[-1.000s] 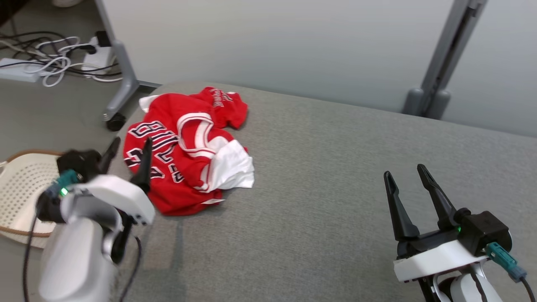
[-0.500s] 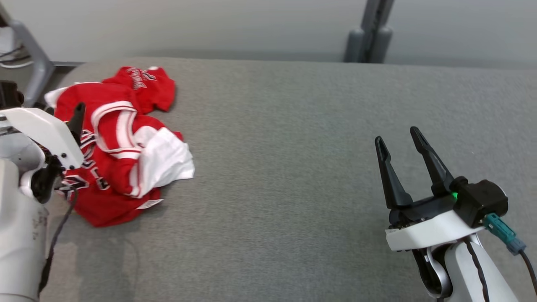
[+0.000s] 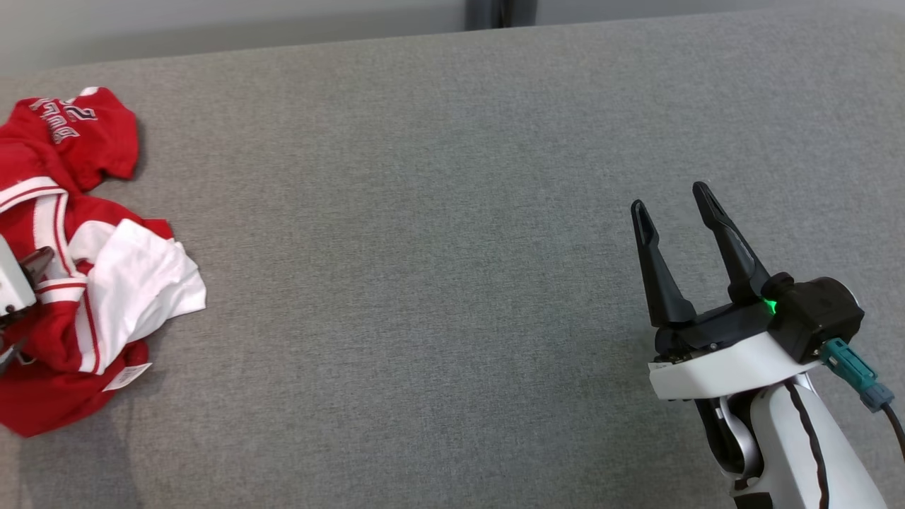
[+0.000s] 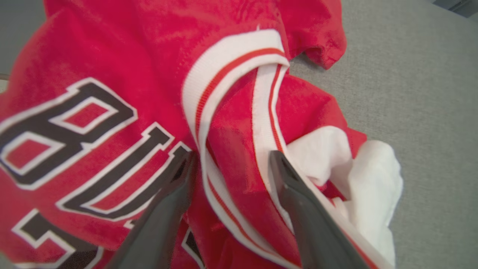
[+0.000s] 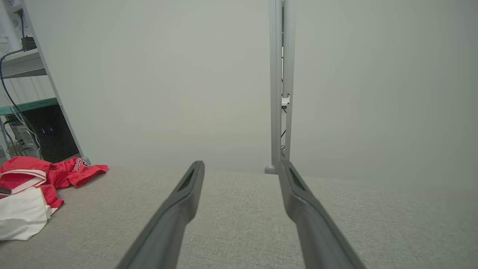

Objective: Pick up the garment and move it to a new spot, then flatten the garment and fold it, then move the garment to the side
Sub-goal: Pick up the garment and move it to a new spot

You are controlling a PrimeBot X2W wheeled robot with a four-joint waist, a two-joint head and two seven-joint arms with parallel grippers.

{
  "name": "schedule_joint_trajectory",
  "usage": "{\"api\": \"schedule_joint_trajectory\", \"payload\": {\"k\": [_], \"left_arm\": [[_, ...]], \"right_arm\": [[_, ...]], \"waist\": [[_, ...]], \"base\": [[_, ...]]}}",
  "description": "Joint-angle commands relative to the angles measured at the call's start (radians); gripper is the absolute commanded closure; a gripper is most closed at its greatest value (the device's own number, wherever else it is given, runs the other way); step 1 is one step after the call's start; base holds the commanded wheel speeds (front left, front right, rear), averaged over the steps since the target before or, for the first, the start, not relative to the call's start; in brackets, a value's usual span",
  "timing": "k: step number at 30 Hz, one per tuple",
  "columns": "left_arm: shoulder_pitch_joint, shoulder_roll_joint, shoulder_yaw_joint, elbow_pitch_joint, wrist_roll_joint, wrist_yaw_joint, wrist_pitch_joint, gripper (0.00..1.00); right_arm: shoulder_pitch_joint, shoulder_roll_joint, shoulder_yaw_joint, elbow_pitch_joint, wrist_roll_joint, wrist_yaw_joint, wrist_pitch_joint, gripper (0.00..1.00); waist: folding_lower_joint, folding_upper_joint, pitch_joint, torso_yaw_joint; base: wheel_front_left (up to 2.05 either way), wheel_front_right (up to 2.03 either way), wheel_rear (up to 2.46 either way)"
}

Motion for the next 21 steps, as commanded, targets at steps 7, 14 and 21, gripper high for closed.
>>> {"api": "schedule_joint_trajectory", "payload": {"k": [7, 14, 21], "left_arm": [[-0.031, 0.030, -0.014, 0.024, -0.014, -0.001, 0.021, 0.84], [-0.036, 0.023, -0.044, 0.002, -0.026, -0.001, -0.008, 1.00], [0.003, 0.003, -0.096, -0.125, -0.100, -0.001, -0.011, 1.00]], "right_arm": [[-0.005, -0.004, -0.007, 0.000, -0.004, 0.002, -0.005, 0.00], [0.005, -0.004, -0.008, 0.000, 0.001, 0.002, -0.005, 0.00], [0.042, -0.004, -0.013, -0.003, 0.023, 0.002, -0.005, 0.00]], "waist": [[0.0000, 0.0000, 0.013, -0.023], [0.0000, 0.0000, -0.015, -0.008], [0.0000, 0.0000, -0.092, 0.020]], "base": [[0.00, 0.00, 0.00], [0.00, 0.00, 0.00], [0.00, 0.00, 0.00]]}}
